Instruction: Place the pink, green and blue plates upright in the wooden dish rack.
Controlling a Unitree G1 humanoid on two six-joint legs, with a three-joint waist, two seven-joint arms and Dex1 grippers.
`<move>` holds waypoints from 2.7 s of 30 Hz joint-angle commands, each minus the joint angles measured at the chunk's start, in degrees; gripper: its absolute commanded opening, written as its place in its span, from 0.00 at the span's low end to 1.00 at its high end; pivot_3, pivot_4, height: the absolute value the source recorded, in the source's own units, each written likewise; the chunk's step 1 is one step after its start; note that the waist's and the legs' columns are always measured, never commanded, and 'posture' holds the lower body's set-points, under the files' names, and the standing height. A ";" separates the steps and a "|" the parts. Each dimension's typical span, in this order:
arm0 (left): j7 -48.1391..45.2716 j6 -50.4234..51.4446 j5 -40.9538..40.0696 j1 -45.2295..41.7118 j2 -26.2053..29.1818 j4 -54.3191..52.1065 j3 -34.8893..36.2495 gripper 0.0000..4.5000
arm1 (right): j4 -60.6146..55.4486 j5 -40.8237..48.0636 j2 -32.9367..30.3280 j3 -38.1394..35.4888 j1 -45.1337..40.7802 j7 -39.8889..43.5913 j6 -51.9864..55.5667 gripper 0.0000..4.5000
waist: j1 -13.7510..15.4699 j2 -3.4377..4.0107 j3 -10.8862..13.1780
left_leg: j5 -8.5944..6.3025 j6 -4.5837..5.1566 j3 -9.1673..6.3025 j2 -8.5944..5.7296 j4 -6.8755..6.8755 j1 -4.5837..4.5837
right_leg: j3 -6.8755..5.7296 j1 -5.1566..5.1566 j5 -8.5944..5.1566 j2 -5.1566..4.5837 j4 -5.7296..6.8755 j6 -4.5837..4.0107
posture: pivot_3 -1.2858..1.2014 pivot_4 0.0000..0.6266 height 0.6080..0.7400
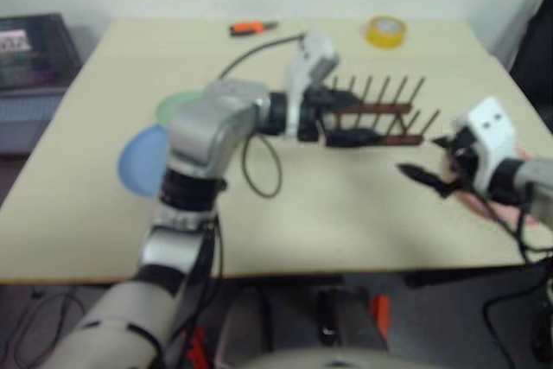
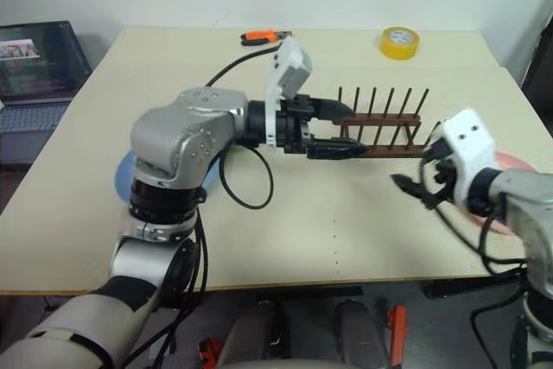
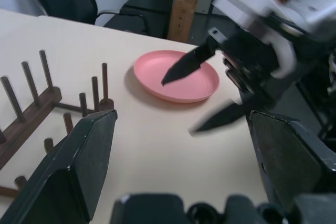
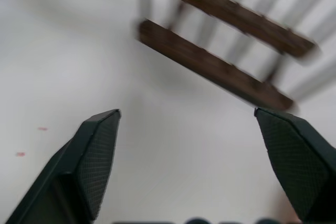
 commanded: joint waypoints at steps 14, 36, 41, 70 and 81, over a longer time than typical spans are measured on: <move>4.98 -20.97 11.00 0.67 -2.20 4.52 -16.11 1.00 | -0.16 -2.85 -0.12 -9.82 19.65 -9.22 -0.49 0.99 | 0.42 0.08 -0.04 | 0.00 0.01 -0.01 -0.01 0.06 0.01 | 0.04 -0.02 -0.12 0.04 0.04 -0.20 | 0.52 0.24 1.00; 6.64 -19.99 12.45 0.65 -2.93 4.04 -16.41 1.00 | 13.22 -6.77 0.05 0.31 23.81 -11.92 -26.31 0.99 | 0.47 0.09 -0.04 | 0.00 0.01 0.00 -0.08 0.06 0.00 | 0.05 -0.01 0.02 0.08 0.02 0.07 | 0.52 0.24 1.00; 6.73 -19.62 12.85 0.95 -2.90 3.56 -16.41 1.00 | 15.82 -8.47 -0.17 1.96 24.15 -12.04 -30.71 0.99 | 0.47 0.09 -0.04 | 0.00 0.01 0.01 -0.08 0.06 0.00 | 0.05 -0.01 0.03 0.10 0.03 0.07 | 0.52 0.24 1.00; 6.58 -21.38 13.03 -0.48 -2.05 6.75 -14.39 1.00 | 10.90 -9.39 -3.62 -1.76 23.19 -10.37 -29.30 0.01 | 0.58 0.11 -0.06 | 0.00 0.01 0.00 -0.07 0.17 0.03 | 0.06 0.07 0.06 0.11 0.07 0.11 | 0.52 0.24 1.00; 5.53 -23.39 10.32 -2.27 -3.57 11.81 -10.04 1.00 | 0.83 -4.29 -12.75 -10.98 8.76 -7.61 -12.87 0.01 | 0.50 0.22 -0.05 | 0.00 0.01 -0.04 -0.08 0.24 0.03 | 0.01 0.08 0.07 0.13 0.11 0.10 | 0.52 0.24 1.00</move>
